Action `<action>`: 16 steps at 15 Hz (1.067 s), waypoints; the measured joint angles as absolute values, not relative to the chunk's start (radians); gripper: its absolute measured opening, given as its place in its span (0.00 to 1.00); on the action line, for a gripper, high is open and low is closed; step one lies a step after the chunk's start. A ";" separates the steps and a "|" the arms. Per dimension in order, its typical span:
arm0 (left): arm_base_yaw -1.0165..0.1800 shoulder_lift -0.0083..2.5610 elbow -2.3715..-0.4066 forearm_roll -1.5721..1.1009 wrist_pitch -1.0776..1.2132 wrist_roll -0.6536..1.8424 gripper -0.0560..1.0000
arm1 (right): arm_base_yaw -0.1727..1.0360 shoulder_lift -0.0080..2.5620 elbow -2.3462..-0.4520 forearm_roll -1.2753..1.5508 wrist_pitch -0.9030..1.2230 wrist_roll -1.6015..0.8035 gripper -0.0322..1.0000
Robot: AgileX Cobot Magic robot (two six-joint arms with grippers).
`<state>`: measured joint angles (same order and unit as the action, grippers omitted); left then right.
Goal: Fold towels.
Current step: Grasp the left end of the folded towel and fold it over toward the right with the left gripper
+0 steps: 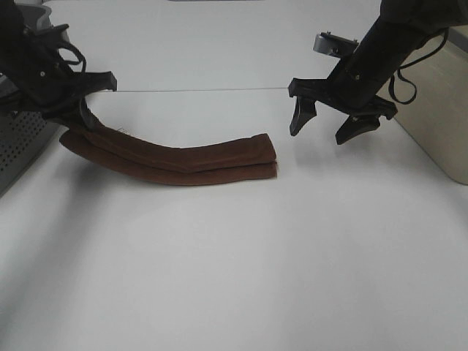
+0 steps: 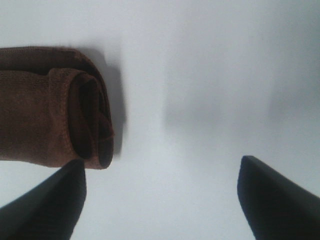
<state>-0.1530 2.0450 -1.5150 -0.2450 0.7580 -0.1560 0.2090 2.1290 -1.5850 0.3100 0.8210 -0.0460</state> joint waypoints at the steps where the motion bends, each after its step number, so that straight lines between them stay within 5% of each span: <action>1: -0.162 2.036 -1.560 -0.243 0.810 -0.175 0.09 | 0.209 2.113 -1.585 0.310 0.831 -0.046 0.79; 12: -0.504 2.249 -1.881 -0.334 0.811 -0.422 0.17 | 0.209 2.035 -1.585 0.309 0.908 -0.046 0.79; 13: -0.518 2.273 -1.907 -0.361 0.794 -0.425 0.23 | 0.209 2.035 -1.585 0.308 0.910 -0.046 0.79; 16: -0.547 2.307 -1.938 -0.439 0.709 -0.429 0.67 | 0.209 2.035 -1.585 0.307 0.911 -0.046 0.79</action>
